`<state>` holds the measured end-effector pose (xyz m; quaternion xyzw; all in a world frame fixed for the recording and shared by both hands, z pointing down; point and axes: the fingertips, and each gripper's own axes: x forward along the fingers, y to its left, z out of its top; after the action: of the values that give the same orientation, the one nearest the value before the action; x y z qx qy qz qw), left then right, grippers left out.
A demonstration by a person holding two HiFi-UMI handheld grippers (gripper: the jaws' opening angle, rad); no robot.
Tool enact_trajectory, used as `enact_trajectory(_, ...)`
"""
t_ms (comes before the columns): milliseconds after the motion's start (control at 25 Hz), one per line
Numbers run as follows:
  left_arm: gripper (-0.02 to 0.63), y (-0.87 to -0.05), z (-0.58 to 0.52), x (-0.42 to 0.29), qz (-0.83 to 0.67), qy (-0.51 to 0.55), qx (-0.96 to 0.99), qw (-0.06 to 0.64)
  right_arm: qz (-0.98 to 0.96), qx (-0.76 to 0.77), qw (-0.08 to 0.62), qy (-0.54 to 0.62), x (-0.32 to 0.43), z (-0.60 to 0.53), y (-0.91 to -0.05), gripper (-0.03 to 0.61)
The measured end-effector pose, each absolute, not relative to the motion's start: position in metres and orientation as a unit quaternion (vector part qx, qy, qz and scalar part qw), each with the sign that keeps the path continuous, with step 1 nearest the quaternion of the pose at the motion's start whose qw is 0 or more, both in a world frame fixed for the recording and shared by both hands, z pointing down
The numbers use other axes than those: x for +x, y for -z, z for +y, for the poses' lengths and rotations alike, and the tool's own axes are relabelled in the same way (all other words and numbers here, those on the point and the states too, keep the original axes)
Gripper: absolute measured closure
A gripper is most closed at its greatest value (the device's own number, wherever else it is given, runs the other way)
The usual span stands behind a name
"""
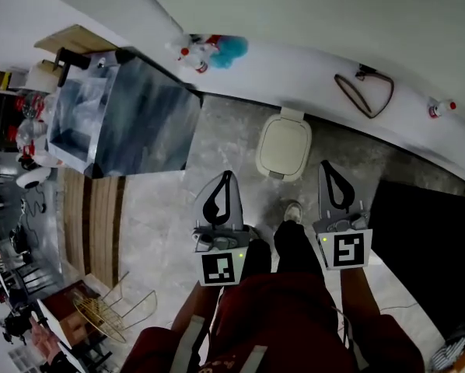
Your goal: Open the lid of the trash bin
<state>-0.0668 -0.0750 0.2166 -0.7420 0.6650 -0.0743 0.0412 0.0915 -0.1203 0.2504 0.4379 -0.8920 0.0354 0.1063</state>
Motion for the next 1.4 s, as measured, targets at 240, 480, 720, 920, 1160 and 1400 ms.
enact_trajectory(240,0.607,-0.276,-0.077,-0.088,0.655,0.09,-0.75,0.018,-0.888,0.426,0.166,-0.052,0.062,-0.103,-0.324,0.578)
enact_trajectory(480,0.607,-0.345,-0.065,-0.11,0.629,0.101,-0.771,-0.023,-0.87,0.419,0.251,-0.07,0.025,-0.068,-0.416,0.578)
enact_trajectory(720,0.607,-0.411,-0.057,-0.119,0.57,0.136,-0.81,-0.026,-0.844,0.432,0.306,-0.086,0.0,-0.043,-0.499,0.578)
enact_trajectory(920,0.607,-0.466,-0.051,-0.121,0.539,0.151,-0.828,-0.038,-0.824,0.415,0.376,-0.087,-0.003,-0.014,-0.577,0.578)
enact_trajectory(1160,0.607,-0.521,-0.047,-0.12,0.52,0.156,-0.838,-0.051,-0.817,0.363,0.441,-0.083,-0.012,0.003,-0.659,0.531)
enact_trajectory(1400,0.607,-0.576,-0.055,-0.128,0.523,0.166,-0.834,-0.061,-0.799,0.31,0.511,-0.065,-0.016,0.011,-0.736,0.42)
